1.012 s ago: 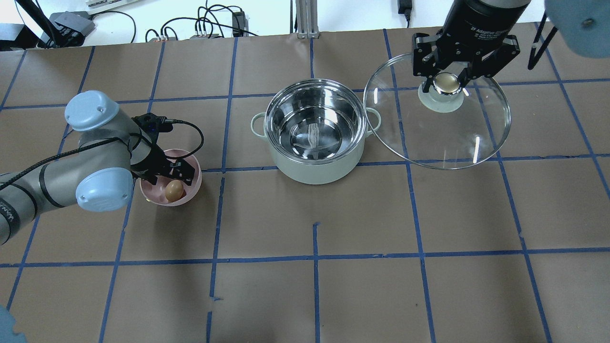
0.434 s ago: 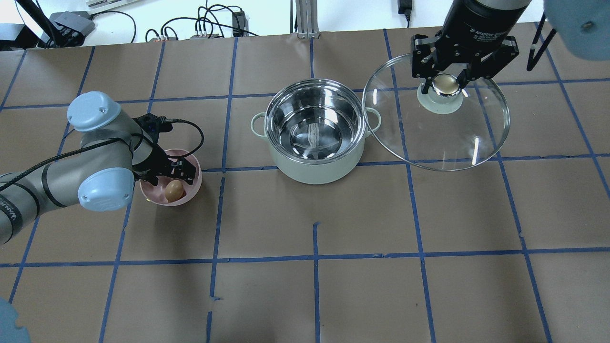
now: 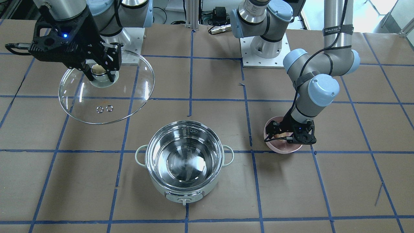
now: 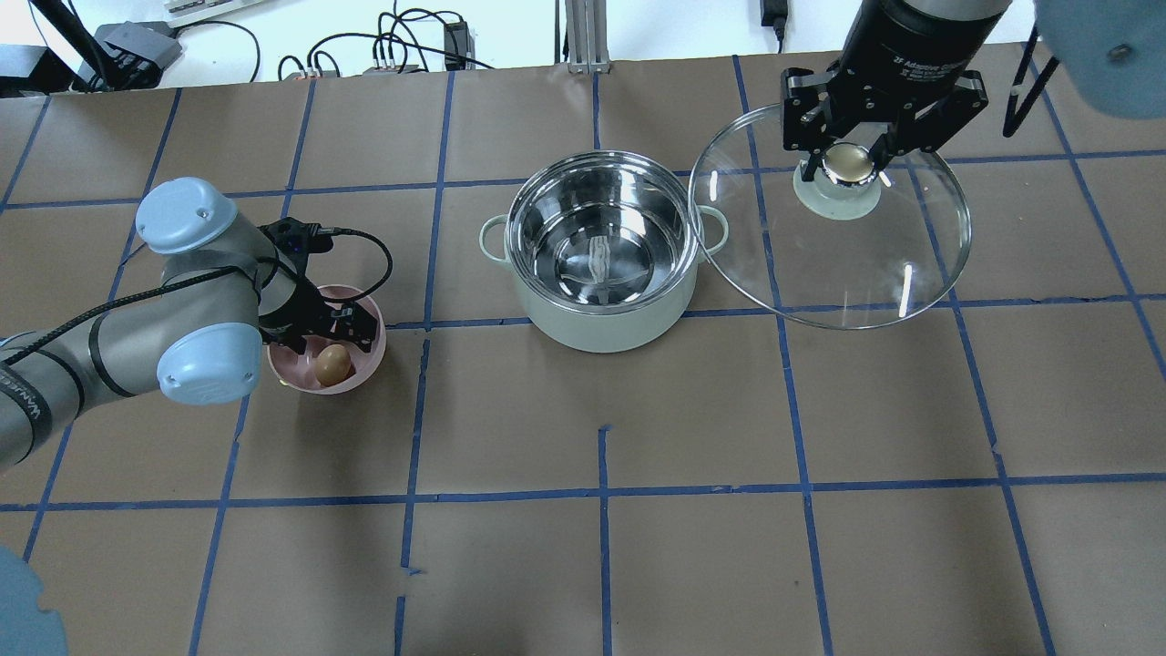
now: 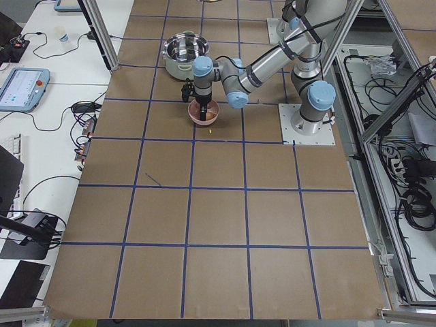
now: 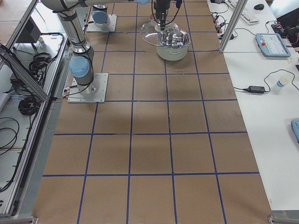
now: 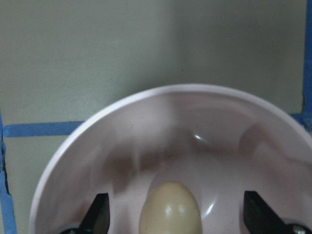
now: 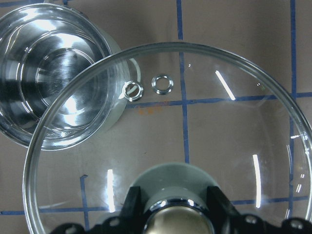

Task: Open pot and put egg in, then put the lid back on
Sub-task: 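Lower the left gripper into the pink bowl around the egg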

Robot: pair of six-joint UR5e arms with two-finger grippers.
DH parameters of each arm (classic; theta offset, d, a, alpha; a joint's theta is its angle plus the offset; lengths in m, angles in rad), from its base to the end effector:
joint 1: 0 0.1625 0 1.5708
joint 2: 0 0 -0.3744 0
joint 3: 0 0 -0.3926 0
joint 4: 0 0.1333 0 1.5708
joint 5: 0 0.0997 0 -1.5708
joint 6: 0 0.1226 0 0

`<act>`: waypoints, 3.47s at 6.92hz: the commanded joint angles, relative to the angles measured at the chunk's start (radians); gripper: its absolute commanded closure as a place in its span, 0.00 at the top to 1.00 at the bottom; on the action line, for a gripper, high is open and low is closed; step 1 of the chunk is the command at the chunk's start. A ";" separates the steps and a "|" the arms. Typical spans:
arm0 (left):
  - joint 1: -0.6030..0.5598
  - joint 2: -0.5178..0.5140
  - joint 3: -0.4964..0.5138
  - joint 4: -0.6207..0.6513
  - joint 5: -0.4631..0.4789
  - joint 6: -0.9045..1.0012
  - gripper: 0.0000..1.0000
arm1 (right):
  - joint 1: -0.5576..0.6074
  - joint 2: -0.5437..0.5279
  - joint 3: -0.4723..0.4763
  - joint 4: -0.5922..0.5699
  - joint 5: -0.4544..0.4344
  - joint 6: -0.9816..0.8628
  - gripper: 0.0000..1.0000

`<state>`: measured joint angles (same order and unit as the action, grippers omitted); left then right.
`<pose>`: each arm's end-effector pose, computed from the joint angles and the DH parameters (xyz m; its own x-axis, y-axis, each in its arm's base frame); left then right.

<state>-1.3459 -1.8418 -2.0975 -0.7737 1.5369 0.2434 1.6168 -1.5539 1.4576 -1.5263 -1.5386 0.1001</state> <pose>-0.0283 -0.4927 0.1196 -0.9993 0.0186 0.0330 0.0184 0.9998 -0.0076 0.1602 -0.4962 0.4574 -0.9979 0.0523 -0.0372 0.0541 0.9974 -0.0483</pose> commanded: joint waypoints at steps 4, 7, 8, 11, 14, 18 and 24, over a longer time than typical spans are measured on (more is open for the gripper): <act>-0.015 0.006 -0.015 -0.002 0.012 -0.073 0.96 | -0.003 0.000 0.000 0.002 0.000 -0.002 0.03; -0.015 0.004 -0.019 -0.001 -0.004 -0.111 0.96 | -0.001 0.001 0.001 0.000 0.000 -0.002 0.03; -0.015 0.003 -0.018 -0.001 -0.004 -0.110 0.96 | -0.003 0.000 0.001 0.002 0.000 -0.002 0.03; -0.015 -0.001 -0.015 -0.001 0.009 -0.105 0.95 | -0.003 0.001 0.001 0.000 0.002 -0.002 0.03; -0.015 0.001 -0.015 -0.009 0.014 -0.107 0.64 | -0.003 0.001 0.001 0.000 0.000 -0.003 0.03; -0.015 0.001 -0.019 -0.013 0.014 -0.115 0.36 | -0.005 0.001 0.001 -0.002 0.000 -0.003 0.03; -0.015 0.053 0.031 -0.137 0.014 -0.113 0.18 | -0.003 0.005 0.001 -0.003 0.000 -0.005 0.03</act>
<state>-1.3606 -1.8083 -2.0921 -0.8563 1.5508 0.1298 1.6125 -1.5504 1.4588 -1.5277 -1.5386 0.0952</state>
